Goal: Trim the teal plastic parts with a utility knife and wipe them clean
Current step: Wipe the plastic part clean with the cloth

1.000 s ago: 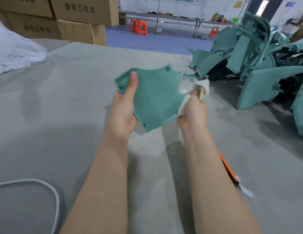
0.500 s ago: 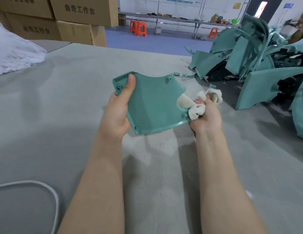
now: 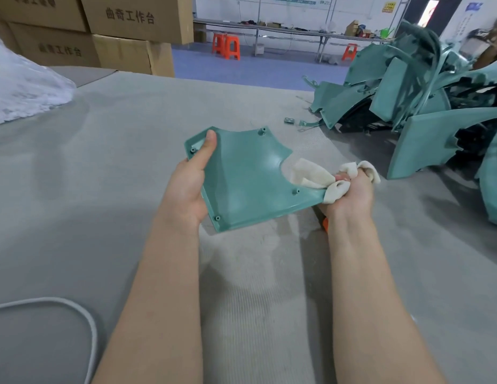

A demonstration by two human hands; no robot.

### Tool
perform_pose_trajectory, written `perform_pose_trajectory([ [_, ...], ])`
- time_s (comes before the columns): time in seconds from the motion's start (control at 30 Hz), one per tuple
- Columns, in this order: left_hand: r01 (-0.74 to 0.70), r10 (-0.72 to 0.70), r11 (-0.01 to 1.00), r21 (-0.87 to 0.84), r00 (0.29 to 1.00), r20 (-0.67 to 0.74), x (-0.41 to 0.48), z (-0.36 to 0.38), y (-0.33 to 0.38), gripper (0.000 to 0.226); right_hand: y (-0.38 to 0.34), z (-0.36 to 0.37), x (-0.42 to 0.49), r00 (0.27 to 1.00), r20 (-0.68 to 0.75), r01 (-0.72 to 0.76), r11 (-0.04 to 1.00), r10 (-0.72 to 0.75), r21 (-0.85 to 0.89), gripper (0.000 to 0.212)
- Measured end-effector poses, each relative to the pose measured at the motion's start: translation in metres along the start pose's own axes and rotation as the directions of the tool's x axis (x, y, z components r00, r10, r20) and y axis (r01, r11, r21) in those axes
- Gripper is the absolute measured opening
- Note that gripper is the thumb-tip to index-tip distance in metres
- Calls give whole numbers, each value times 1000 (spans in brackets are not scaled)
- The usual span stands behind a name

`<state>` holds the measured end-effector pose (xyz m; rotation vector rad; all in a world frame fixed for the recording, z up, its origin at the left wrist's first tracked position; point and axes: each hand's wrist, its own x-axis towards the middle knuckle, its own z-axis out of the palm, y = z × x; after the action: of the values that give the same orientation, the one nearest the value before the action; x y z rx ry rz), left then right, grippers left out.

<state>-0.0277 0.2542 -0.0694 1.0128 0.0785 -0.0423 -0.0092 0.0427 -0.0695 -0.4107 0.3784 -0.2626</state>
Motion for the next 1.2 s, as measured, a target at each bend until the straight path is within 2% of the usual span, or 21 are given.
perform_pose_trajectory([
  [0.07,36,-37,999,9,999,27,1,-3,1,40,-1,-3,1,999,-1,-42,999,42,-5,59],
  [0.13,48,-48,999,-4,998,27,2,-5,0,36,1,-5,2,998,25,-57,998,56,12,65],
  [0.27,50,-50,998,-43,999,-11,3,-5,-1,33,5,0,4,993,-54,96,981,-107,-171,38],
  [0.33,54,-55,997,-49,998,-13,3,-6,-1,33,4,0,4,991,-73,102,983,-114,-153,41],
  [0.4,56,-56,997,-51,998,6,4,-7,-1,34,5,-4,4,997,-48,53,991,-59,-121,52],
  [0.53,83,-81,992,-94,996,32,5,-8,0,36,3,-7,6,1000,22,-7,996,9,-86,35],
  [0.77,80,-86,983,-166,996,-25,7,-9,-1,30,9,1,3,999,7,39,979,-38,-199,35],
  [1.03,78,-78,992,-104,997,1,8,-16,3,34,6,-5,7,985,-81,140,981,-152,-135,35],
  [1.13,50,-47,994,-92,998,35,8,-16,4,44,5,-6,5,988,-89,116,990,-124,-83,29],
  [1.2,27,-24,994,-103,999,31,6,-15,6,42,5,-8,3,994,-85,64,998,-64,-1,27],
])
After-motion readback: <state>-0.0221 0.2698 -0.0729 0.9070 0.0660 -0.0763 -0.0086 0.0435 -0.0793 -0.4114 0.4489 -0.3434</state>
